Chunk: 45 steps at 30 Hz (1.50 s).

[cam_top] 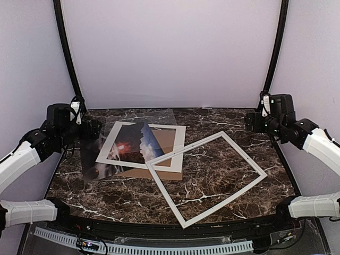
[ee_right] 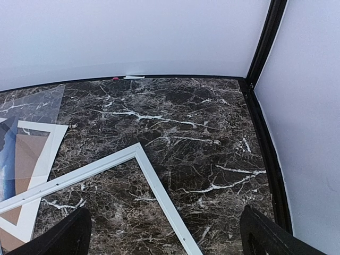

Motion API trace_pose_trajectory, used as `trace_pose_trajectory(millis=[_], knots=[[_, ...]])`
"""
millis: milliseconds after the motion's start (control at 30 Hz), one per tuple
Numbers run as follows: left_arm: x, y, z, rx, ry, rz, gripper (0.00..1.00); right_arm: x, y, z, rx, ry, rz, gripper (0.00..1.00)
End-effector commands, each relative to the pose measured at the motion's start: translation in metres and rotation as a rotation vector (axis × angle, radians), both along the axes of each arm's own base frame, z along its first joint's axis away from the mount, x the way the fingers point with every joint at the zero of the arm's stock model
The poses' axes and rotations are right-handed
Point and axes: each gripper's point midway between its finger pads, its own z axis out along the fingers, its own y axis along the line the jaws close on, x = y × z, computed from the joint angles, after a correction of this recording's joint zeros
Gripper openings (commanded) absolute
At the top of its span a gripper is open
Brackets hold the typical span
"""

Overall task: Put the photo into the frame
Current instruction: Adjust the frame body at the center of the board.

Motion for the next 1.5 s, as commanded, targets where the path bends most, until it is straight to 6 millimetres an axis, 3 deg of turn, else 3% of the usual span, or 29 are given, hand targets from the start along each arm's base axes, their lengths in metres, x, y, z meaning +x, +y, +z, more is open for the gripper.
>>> trace_pose_trajectory(millis=[0, 200, 567, 733, 967, 1100, 1467], knots=[[0.005, -0.001, 0.025, -0.013, -0.085, -0.002, 0.99, 0.002, -0.005, 0.022, 0.051, -0.073, -0.035, 0.99], [0.009, -0.009, 0.028, -0.012, -0.119, -0.043, 0.99, 0.002, -0.007, 0.022, 0.091, -0.071, -0.068, 0.99], [0.008, -0.019, 0.025, -0.061, -0.108, -0.081, 0.99, -0.013, -0.024, -0.028, 0.112, 0.112, -0.206, 0.99], [0.012, -0.023, 0.013, -0.078, -0.059, -0.085, 0.99, -0.031, -0.028, -0.06, 0.083, 0.261, -0.234, 0.99], [0.009, -0.034, 0.005, -0.138, -0.04, -0.121, 0.99, -0.071, -0.013, -0.142, 0.23, 0.529, -0.258, 0.99], [0.008, -0.04, 0.001, -0.159, -0.037, -0.139, 0.99, -0.098, -0.013, -0.177, 0.281, 0.639, -0.305, 0.97], [0.012, -0.05, -0.003, -0.195, -0.032, -0.171, 0.99, -0.12, -0.02, -0.2, 0.318, 0.703, -0.377, 0.94]])
